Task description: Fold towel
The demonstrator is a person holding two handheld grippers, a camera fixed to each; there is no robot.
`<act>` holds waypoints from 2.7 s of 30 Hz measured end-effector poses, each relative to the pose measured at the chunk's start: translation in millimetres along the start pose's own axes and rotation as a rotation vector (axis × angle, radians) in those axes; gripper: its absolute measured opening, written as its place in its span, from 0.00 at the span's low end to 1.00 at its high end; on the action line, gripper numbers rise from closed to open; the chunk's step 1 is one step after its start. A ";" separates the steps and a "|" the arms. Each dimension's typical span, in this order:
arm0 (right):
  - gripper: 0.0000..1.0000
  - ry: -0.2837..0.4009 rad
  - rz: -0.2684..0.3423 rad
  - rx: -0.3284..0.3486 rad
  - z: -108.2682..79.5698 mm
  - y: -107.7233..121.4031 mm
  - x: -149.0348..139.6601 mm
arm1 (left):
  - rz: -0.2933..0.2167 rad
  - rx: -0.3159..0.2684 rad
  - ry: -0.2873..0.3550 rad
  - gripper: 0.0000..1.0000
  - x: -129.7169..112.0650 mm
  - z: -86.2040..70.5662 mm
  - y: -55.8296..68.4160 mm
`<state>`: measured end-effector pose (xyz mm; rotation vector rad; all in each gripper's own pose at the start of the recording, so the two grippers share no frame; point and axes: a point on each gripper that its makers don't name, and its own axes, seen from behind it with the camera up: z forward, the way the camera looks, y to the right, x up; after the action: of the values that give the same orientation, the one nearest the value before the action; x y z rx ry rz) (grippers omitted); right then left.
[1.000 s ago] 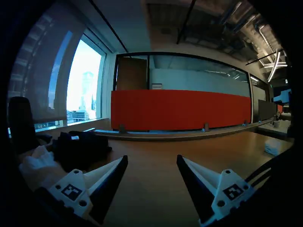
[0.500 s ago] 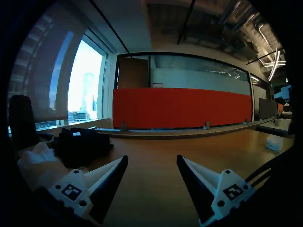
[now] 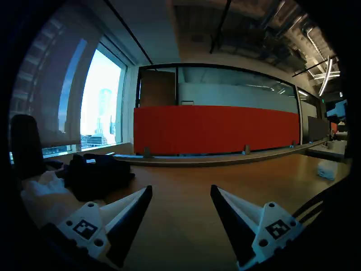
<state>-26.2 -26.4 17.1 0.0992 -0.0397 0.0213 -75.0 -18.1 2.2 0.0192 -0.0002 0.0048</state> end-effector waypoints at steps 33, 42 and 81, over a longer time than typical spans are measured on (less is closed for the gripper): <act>0.99 0.060 -0.018 -0.029 0.1 16.9 0.6 | 0.000 0.008 -0.001 0.96 -5.7 1.7 -2.4; 0.99 0.107 -0.005 -0.028 -0.1 25.4 -3.3 | -0.001 0.008 0.000 0.96 -8.3 2.8 -1.0; 0.99 0.119 0.007 -0.045 12.9 39.8 -109.4 | -0.001 0.009 0.000 0.96 -10.6 3.4 -0.3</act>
<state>-137.0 9.8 29.4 0.0529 0.0779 0.0332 -85.6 -18.5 5.7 0.0278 0.0001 0.0039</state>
